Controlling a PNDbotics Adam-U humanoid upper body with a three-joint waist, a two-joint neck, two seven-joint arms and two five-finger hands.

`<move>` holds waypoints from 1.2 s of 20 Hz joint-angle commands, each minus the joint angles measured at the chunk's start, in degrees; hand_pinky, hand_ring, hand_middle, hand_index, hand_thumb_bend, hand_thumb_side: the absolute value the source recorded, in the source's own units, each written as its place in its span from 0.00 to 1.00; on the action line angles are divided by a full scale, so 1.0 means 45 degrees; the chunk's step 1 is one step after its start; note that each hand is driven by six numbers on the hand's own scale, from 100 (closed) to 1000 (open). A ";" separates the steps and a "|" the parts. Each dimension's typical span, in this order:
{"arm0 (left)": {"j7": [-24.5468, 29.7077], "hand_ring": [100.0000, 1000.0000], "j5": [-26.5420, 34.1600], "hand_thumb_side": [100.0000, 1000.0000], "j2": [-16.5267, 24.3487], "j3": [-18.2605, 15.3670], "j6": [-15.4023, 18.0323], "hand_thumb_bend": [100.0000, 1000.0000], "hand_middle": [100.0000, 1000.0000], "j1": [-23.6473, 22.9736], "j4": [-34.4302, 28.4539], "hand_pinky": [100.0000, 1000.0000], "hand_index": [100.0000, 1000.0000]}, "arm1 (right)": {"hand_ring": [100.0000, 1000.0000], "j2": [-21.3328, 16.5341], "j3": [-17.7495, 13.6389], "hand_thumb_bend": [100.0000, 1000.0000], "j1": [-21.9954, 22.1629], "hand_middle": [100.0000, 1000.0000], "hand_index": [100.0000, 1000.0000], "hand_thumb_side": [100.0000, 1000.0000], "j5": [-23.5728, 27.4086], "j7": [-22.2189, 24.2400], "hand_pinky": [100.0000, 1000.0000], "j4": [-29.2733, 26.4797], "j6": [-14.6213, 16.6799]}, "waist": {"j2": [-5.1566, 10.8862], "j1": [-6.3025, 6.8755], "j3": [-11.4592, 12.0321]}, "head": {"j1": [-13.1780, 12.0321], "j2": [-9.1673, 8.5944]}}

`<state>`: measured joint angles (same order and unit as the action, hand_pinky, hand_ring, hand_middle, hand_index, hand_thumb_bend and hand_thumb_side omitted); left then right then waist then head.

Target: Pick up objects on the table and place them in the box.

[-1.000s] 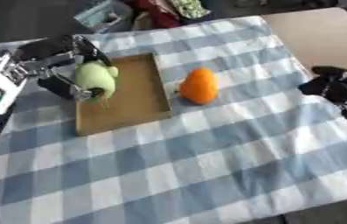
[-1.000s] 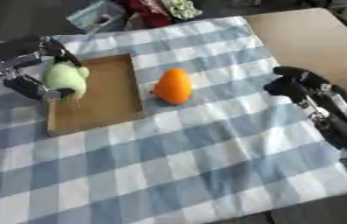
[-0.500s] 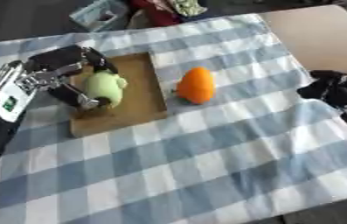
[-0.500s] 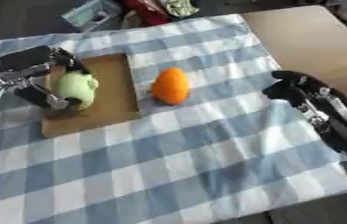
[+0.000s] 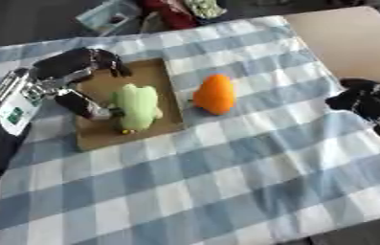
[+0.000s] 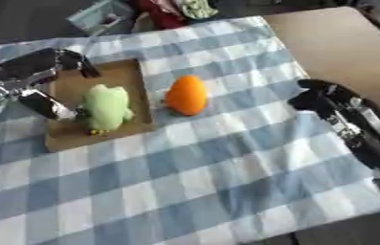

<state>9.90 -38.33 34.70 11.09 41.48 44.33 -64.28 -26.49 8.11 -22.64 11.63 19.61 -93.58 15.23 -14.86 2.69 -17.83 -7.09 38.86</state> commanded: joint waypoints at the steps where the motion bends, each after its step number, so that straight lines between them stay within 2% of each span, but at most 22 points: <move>1: 0.0004 0.57 0.0787 0.52 0.0474 -0.0191 -0.0172 0.37 0.59 -0.0029 -0.0735 0.69 0.77 | 0.77 -0.0313 -0.0214 0.00 -0.0133 0.63 0.87 0.67 -0.0124 -0.0087 0.80 -0.0106 0.0082 | 0.0297 -0.0125 0.0128 | 0.0151 -0.0026; 6: 0.0542 0.55 0.3388 0.48 0.1054 -0.0583 -0.1120 0.24 0.57 -0.0837 -0.2674 0.69 0.75 | 0.77 -0.0920 -0.0468 0.00 -0.0347 0.63 0.88 0.62 -0.0353 -0.0358 0.80 -0.0063 0.0307 | 0.0449 -0.0245 0.0609 | 0.0420 0.0102; 12: 0.1444 0.53 0.6499 0.48 0.1509 -0.1544 -0.2991 0.13 0.55 -0.2088 -0.5259 0.69 0.73 | 0.77 -0.2001 -0.0611 0.00 -0.1121 0.63 0.88 0.53 -0.0780 -0.0678 0.80 0.0084 0.0678 | 0.0576 -0.0453 0.1264 | 0.0703 0.0124; 13: 0.1547 0.53 0.6917 0.50 0.1534 -0.1694 -0.3282 0.13 0.55 -0.2293 -0.5632 0.69 0.73 | 0.77 -0.2170 -0.0582 0.00 -0.1284 0.64 0.88 0.55 -0.0855 -0.0686 0.80 0.0148 0.0741 | 0.0589 -0.0485 0.1356 | 0.0738 0.0122; 14: 0.1625 0.53 0.7304 0.48 0.1544 -0.1838 -0.3548 0.10 0.54 -0.2515 -0.5994 0.69 0.72 | 0.77 -0.2351 -0.0540 0.00 -0.1472 0.64 0.88 0.51 -0.0938 -0.0673 0.79 0.0231 0.0799 | 0.0602 -0.0519 0.1463 | 0.0779 0.0117; 19: 0.1811 0.52 0.8543 0.49 0.1542 -0.2330 -0.4393 0.05 0.54 -0.3732 -0.7794 0.69 0.71 | 0.77 -0.3061 -0.0209 0.00 -0.2446 0.66 0.89 0.47 -0.1214 -0.0407 0.79 0.0810 0.1049 | 0.0626 -0.0658 0.1972 | 0.0974 0.0103; 24: 0.1693 0.52 0.9242 0.49 0.1231 -0.2753 -0.5031 0.04 0.53 -0.4715 -0.9248 0.69 0.71 | 0.77 -0.3294 -0.0007 0.00 -0.3335 0.68 0.90 0.45 -0.1891 -0.0175 0.79 0.2047 0.1309 | 0.0635 -0.0729 0.2419 | 0.1148 0.0138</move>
<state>17.70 2.24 39.45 0.06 19.61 22.75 -103.51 -39.05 8.33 -36.52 4.14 18.60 -85.27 20.65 -13.14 -0.49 -6.76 -2.27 39.27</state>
